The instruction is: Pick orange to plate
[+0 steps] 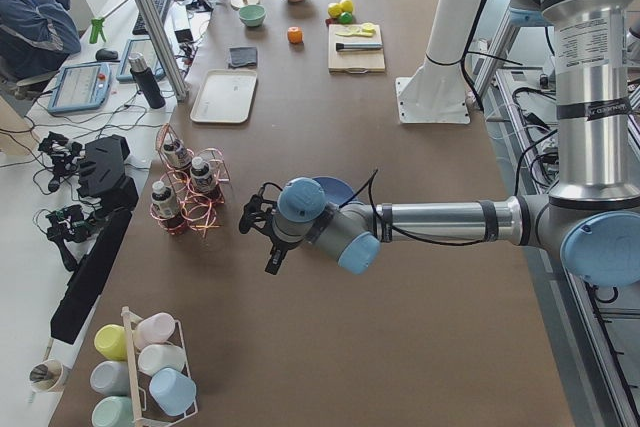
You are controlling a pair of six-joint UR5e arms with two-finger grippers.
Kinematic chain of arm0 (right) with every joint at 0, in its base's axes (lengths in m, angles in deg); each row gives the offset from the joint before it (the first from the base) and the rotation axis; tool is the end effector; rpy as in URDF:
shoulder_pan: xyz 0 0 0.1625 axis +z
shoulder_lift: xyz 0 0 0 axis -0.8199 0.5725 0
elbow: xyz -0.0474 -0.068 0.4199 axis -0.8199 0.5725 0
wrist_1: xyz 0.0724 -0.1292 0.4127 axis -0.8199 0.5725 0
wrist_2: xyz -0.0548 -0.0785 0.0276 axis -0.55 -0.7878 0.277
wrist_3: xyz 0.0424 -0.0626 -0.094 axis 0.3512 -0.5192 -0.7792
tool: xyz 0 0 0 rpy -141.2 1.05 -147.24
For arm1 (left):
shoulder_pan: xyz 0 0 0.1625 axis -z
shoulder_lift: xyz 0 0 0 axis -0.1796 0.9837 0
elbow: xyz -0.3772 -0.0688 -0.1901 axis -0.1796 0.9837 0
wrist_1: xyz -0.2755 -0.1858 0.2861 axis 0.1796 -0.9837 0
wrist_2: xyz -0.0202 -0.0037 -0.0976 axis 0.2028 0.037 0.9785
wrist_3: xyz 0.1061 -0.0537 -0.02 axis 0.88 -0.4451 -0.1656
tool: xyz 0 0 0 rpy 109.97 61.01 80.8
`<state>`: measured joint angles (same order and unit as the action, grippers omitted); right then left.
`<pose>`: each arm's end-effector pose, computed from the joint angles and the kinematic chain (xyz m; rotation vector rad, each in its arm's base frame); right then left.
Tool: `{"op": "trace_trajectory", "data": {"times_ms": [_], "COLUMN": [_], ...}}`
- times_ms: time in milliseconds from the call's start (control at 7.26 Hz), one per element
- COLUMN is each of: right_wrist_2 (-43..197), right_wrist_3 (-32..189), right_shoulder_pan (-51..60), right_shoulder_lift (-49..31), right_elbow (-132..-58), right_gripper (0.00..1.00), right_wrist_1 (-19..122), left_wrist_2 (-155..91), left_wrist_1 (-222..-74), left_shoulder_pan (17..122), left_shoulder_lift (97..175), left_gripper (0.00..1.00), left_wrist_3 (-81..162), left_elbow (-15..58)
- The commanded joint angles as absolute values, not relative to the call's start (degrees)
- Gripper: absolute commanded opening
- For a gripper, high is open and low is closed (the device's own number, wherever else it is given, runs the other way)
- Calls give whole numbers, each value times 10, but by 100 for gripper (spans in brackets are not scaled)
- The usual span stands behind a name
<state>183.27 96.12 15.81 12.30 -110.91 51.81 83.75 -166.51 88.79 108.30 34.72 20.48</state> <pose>-0.1172 -0.5133 0.4945 0.1626 -0.8244 0.0621 0.0528 -0.4818 0.6494 0.3667 0.9294 0.1222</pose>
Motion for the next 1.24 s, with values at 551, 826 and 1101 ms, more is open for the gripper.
{"op": "trace_trajectory", "data": {"times_ms": [551, 826, 1101], "right_wrist_2": [1772, 1764, 1764], "right_wrist_3": [1096, 1096, 1095], "right_shoulder_pan": [51, 44, 43], "right_shoulder_lift": [78, 78, 78], "right_elbow": [-1119, -1119, -1118], "right_gripper": [100, 100, 100], "right_wrist_1": [492, 492, 492], "left_wrist_2": [752, 748, 726], "left_wrist_1": [-1896, -1932, -1947], "left_shoulder_pan": [686, 663, 642], "left_shoulder_lift": [1085, 1084, 1080], "left_gripper": [97, 97, 84], "left_wrist_3": [82, 48, 46], "left_elbow": [120, 113, 113]}}
